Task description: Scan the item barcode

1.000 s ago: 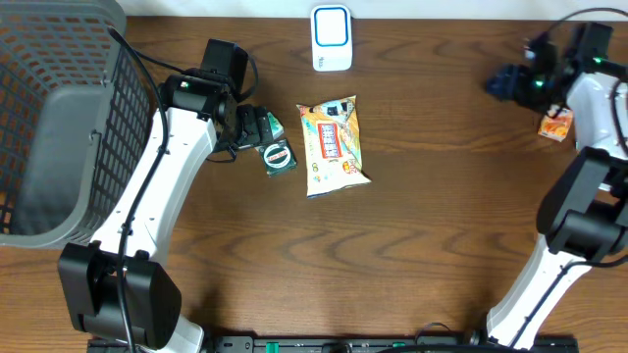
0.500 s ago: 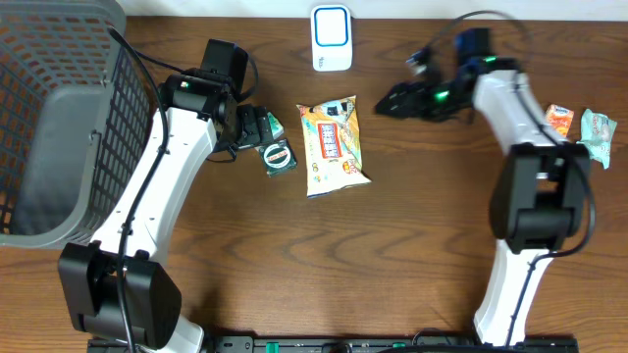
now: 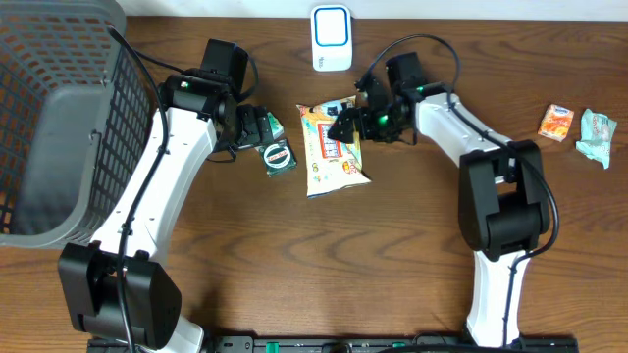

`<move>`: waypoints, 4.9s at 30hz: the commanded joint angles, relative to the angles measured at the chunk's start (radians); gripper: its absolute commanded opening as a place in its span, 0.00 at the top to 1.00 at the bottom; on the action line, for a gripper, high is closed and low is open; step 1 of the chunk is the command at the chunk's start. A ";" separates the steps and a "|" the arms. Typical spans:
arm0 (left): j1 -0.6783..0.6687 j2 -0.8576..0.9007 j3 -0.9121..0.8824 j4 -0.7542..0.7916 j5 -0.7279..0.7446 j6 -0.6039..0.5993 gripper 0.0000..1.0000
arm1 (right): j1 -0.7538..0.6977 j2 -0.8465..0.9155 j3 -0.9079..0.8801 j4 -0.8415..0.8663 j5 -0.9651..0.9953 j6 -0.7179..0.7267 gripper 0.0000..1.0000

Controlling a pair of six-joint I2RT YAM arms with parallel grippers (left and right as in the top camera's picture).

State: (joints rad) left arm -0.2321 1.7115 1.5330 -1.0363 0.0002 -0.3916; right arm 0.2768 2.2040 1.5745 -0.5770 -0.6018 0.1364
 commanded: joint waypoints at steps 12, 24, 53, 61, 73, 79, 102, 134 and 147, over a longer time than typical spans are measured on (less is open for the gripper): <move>0.003 0.000 0.008 -0.003 -0.011 0.005 0.02 | 0.072 -0.013 -0.054 0.039 -0.021 0.051 0.99; 0.003 0.000 0.008 -0.003 -0.011 0.005 0.03 | -0.074 -0.214 -0.054 0.027 -0.162 0.073 0.99; 0.003 0.000 0.008 -0.003 -0.011 0.005 0.02 | -0.050 -0.201 -0.203 -0.168 0.135 0.130 0.01; 0.003 0.000 0.008 -0.003 -0.011 0.005 0.03 | -0.013 -0.201 -0.268 -0.114 0.136 0.241 0.01; 0.003 0.000 0.008 -0.003 -0.011 0.005 0.02 | 0.008 -0.201 -0.308 -0.142 0.147 0.297 0.01; 0.003 0.000 0.008 -0.003 -0.011 0.005 0.02 | -0.098 -0.209 -0.269 -0.204 0.129 0.297 0.01; 0.003 0.000 0.008 -0.003 -0.011 0.005 0.02 | 0.055 -0.377 -0.248 -0.325 0.213 0.238 0.99; 0.003 0.000 0.008 -0.003 -0.011 0.005 0.02 | 0.235 -0.254 -0.249 -0.250 0.769 0.674 0.98; 0.003 0.000 0.008 -0.003 -0.011 0.005 0.02 | 0.000 -0.290 -0.119 -0.310 0.452 0.357 0.99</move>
State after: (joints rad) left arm -0.2321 1.7115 1.5330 -1.0363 0.0002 -0.3916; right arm 0.3046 1.9316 1.3926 -0.8886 0.1253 0.6636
